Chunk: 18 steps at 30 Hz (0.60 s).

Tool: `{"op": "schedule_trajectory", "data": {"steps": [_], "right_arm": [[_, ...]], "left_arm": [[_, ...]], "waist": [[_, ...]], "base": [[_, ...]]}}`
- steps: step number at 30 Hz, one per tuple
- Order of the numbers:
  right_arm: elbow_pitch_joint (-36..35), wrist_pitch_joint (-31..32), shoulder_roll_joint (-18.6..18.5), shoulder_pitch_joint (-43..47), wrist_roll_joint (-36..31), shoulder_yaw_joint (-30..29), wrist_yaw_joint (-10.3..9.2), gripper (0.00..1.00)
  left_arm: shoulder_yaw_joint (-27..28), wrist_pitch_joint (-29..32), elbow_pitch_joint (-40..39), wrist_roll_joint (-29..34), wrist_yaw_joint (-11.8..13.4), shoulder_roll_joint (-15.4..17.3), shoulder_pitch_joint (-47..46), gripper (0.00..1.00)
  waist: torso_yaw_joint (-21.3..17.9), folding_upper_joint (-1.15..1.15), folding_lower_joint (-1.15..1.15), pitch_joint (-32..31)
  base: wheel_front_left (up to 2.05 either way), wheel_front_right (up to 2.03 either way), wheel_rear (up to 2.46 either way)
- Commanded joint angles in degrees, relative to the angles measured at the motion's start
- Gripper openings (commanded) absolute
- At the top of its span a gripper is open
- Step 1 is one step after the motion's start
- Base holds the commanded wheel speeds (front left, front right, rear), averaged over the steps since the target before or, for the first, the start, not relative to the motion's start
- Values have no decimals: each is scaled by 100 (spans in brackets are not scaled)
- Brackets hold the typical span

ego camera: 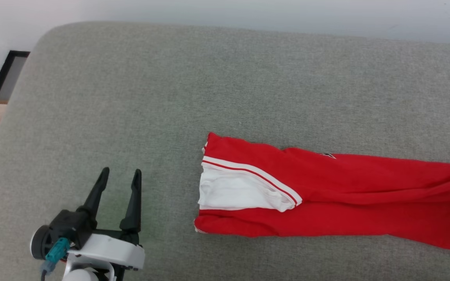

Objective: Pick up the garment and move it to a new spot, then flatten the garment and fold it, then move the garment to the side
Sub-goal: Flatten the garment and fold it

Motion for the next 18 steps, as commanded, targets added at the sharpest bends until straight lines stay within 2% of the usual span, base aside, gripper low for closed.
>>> {"op": "schedule_trajectory", "data": {"steps": [1,8,18], "right_arm": [[83,102,396,156,-27,198,37,0],[-295,-186,503,117,-255,-485,30,0],[-154,-797,188,-166,-862,-1773,17,0]], "left_arm": [[-4,3,-30,50,-9,25,-59,100],[97,3,-279,178,-11,53,-80,100],[314,3,-678,664,-12,120,-184,100]], "waist": [[-46,-1,0,10],[-318,-1,0,113],[-813,-1,0,450]], "base": [[0,0,0],[0,0,0],[0,0,0]]}}
